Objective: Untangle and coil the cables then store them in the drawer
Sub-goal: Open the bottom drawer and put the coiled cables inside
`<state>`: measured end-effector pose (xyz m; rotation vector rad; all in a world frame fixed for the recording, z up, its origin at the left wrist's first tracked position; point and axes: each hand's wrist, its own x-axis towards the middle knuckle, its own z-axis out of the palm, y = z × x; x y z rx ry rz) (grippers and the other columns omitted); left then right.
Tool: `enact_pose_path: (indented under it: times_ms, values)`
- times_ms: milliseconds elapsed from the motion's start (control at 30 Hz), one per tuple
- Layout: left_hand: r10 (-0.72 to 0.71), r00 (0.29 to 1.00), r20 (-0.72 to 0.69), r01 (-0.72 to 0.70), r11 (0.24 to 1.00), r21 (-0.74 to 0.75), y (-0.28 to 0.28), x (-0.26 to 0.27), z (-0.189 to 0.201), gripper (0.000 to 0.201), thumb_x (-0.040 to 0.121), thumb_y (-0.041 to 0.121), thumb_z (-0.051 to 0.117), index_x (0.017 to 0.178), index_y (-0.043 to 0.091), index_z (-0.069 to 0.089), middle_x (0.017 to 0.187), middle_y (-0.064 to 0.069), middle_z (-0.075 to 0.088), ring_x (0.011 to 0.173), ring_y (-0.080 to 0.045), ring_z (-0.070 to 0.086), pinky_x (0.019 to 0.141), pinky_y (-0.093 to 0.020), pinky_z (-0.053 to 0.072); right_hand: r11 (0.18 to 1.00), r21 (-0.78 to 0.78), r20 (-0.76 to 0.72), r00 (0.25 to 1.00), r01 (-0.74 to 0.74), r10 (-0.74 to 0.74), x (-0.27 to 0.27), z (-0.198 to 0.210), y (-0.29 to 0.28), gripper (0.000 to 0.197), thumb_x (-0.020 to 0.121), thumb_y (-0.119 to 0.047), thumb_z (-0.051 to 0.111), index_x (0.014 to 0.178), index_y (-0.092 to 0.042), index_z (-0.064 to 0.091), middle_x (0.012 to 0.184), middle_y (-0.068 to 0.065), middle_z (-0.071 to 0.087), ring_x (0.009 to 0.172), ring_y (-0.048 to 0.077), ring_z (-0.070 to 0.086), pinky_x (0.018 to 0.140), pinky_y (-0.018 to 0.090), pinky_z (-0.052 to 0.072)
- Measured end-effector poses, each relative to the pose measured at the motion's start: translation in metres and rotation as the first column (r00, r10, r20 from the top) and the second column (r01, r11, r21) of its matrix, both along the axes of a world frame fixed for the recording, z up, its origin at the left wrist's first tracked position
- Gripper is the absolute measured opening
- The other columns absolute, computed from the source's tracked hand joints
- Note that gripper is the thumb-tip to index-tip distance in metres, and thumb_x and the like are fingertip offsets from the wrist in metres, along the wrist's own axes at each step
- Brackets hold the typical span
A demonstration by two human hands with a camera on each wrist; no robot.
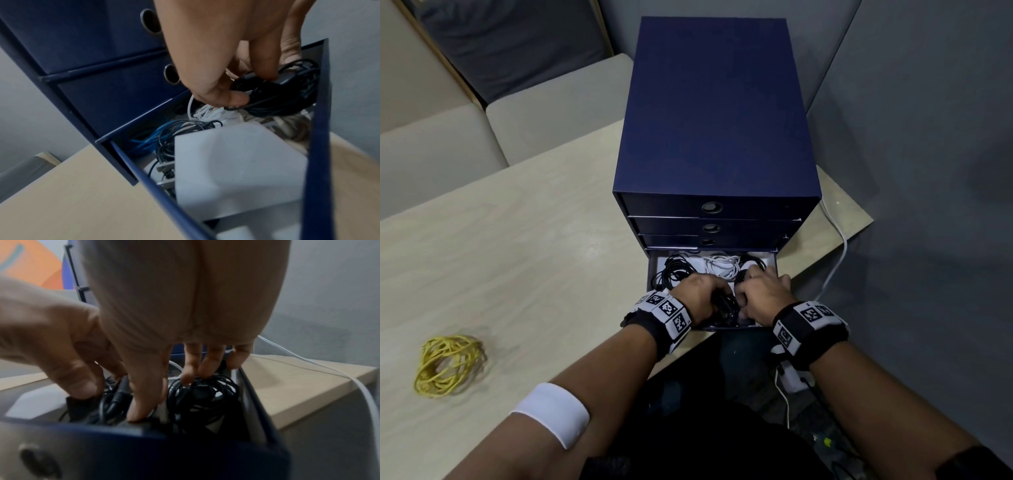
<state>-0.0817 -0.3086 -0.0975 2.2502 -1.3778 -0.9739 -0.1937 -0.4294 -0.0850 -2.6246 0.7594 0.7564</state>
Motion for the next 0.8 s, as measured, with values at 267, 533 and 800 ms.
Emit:
enact_pose_path:
  times_ms: [267,533,800]
  values:
    - [0.009,0.999,0.033,-0.011,0.999,0.053,0.002,0.001,-0.009,0.034,0.08,0.009,0.063,0.113,0.019,0.063,0.116,-0.007,0.064,0.11,-0.023,0.058,0.093,-0.028,0.046,0.994,0.097,0.014,0.999,0.043,-0.045,0.003,0.003,-0.003,0.021,0.077,-0.033,0.075,0.09,-0.027,0.061,0.102,-0.005,0.046,0.112,0.024,0.04,0.089,0.043,0.025]
    - [0.307,0.952,0.019,-0.301,0.941,-0.153,0.029,0.02,0.01,0.029,0.085,0.017,0.063,0.114,0.019,0.066,0.114,-0.006,0.063,0.105,-0.024,0.059,0.094,-0.031,0.046,0.975,0.193,0.241,0.958,0.107,-0.153,0.033,0.022,0.01,0.013,0.088,-0.038,0.065,0.088,-0.026,0.06,0.094,-0.005,0.058,0.095,0.021,0.055,0.091,0.035,0.04]
    - [0.673,0.74,-0.014,-0.663,0.724,-0.19,0.155,0.073,0.028,0.027,0.089,0.01,0.058,0.114,0.016,0.065,0.117,-0.002,0.06,0.086,-0.014,0.057,0.084,-0.023,0.042,0.956,0.287,0.394,0.917,-0.06,-0.06,0.098,0.031,0.098,0.008,0.086,-0.026,0.069,0.084,-0.019,0.063,0.085,-0.003,0.061,0.083,0.017,0.055,0.068,0.028,0.038]
